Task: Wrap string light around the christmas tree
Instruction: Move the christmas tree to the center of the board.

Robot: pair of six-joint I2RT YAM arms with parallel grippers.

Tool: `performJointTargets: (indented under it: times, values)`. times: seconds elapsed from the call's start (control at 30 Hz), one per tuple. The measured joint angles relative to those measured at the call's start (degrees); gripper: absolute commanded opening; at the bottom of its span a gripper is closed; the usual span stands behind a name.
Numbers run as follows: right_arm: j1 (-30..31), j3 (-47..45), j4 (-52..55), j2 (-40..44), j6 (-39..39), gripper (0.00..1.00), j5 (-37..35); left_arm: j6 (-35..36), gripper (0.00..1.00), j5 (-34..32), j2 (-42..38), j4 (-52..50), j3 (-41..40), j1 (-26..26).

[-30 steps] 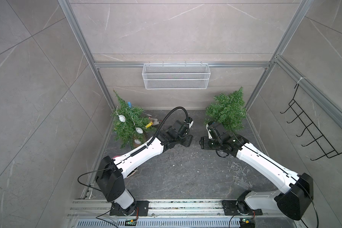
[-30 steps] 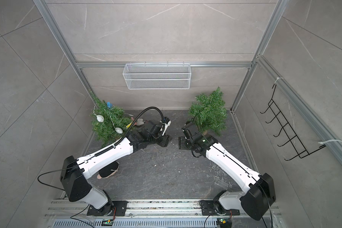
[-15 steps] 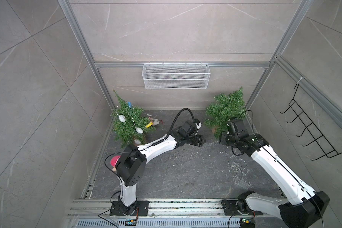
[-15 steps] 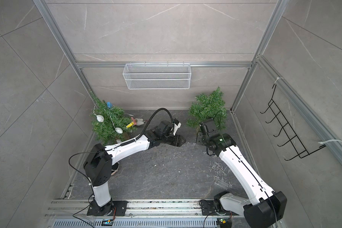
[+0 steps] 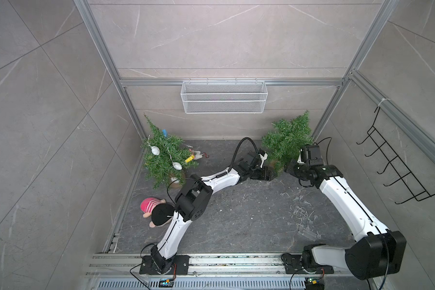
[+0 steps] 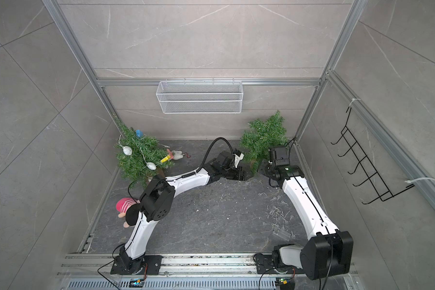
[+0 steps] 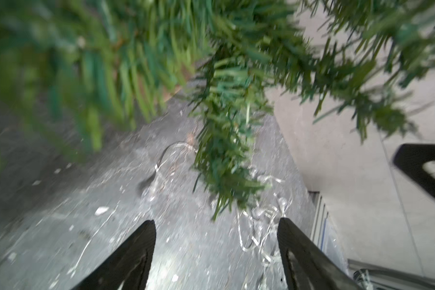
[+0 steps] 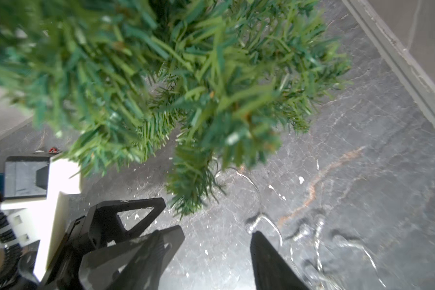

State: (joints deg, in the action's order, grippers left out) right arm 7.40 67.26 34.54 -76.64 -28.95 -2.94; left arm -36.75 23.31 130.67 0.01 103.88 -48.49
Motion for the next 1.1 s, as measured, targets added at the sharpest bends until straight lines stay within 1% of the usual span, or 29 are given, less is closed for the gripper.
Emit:
performJointTargets:
  times: [0.1, 0.2, 0.3, 0.37, 0.43, 0.57, 0.67, 0.87, 1.1]
  values:
    - [-0.3, 0.0, -2.0, -2.6, -0.2, 0.56, 1.0, -1.9, 0.74, 1.0, 3.0, 1.5, 3.3, 0.0]
    - [-0.5, 0.0, -3.9, -4.1, -0.4, 0.51, 1.5, -3.6, 0.67, 1.5, 5.9, 2.6, 6.3, 0.0]
    - [-0.6, 0.0, -5.4, -4.9, -0.9, 0.44, 1.7, -5.4, 0.59, 2.9, 7.9, 3.7, 8.0, -0.1]
    - [-0.6, 0.0, -6.2, -5.1, -1.0, 0.37, 1.9, -6.6, 0.52, 3.7, 8.5, 4.7, 8.1, -0.2]
    - [-0.6, 0.0, -6.9, -5.4, -1.0, 0.29, 1.9, -7.6, 0.42, 4.3, 8.9, 5.3, 8.1, -0.3]
    - [-0.6, 0.0, -7.8, -5.5, -0.3, 0.17, 1.9, -8.6, 0.16, 4.9, 9.0, 7.7, 7.5, -0.1]
    - [-0.6, 0.0, -7.9, -5.5, 0.3, 0.13, 2.3, -9.8, 0.04, 5.3, 7.9, 11.6, 3.3, 0.3]
    - [-0.6, 0.0, -7.8, -5.5, 1.2, 0.07, 4.6, -10.7, 0.00, 5.9, 4.5, 16.7, -4.7, 2.5]
    - [0.5, -0.8, -7.8, -5.2, 1.8, 0.02, 7.2, -10.6, 0.00, 7.6, -2.1, 17.4, -12.0, 3.5]
